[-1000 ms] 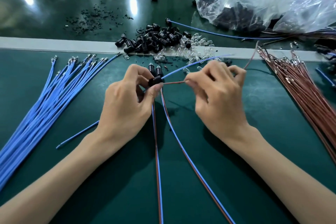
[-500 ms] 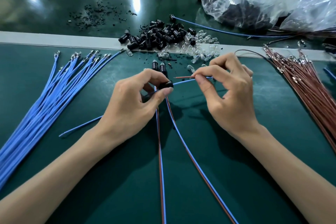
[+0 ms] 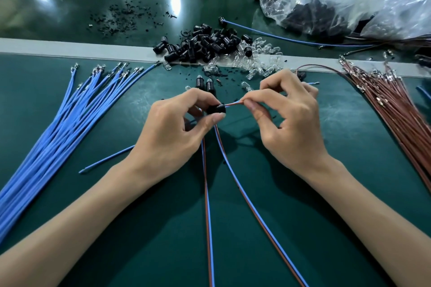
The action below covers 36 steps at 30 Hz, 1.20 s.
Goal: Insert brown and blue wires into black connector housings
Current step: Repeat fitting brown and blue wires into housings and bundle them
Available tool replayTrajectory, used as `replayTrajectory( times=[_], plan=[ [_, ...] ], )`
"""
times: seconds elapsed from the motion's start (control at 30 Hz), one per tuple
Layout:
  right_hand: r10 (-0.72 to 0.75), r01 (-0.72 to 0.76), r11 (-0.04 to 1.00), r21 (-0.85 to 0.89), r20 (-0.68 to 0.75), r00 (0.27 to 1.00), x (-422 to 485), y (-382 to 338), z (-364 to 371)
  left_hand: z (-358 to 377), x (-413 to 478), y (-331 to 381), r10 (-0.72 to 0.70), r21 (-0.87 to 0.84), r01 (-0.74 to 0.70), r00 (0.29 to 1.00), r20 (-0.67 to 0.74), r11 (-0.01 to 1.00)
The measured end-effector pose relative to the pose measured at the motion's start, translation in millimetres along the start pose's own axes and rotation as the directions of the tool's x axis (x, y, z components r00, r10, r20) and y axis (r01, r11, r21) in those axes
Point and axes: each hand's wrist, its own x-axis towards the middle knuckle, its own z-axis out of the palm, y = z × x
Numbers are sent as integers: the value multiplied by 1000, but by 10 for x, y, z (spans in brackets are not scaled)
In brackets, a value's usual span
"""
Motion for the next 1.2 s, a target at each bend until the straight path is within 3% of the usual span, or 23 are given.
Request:
replayTrajectory(
  times=[0.8, 1.2],
  plan=[
    [-67, 53, 981, 186, 66, 996, 6, 69, 56, 23, -12, -9, 87, 160, -82, 996, -22, 984],
    [-53, 37, 990, 137, 114, 992, -25, 78, 56, 27, -15, 0, 35, 67, -32, 999, -38, 997]
  ],
)
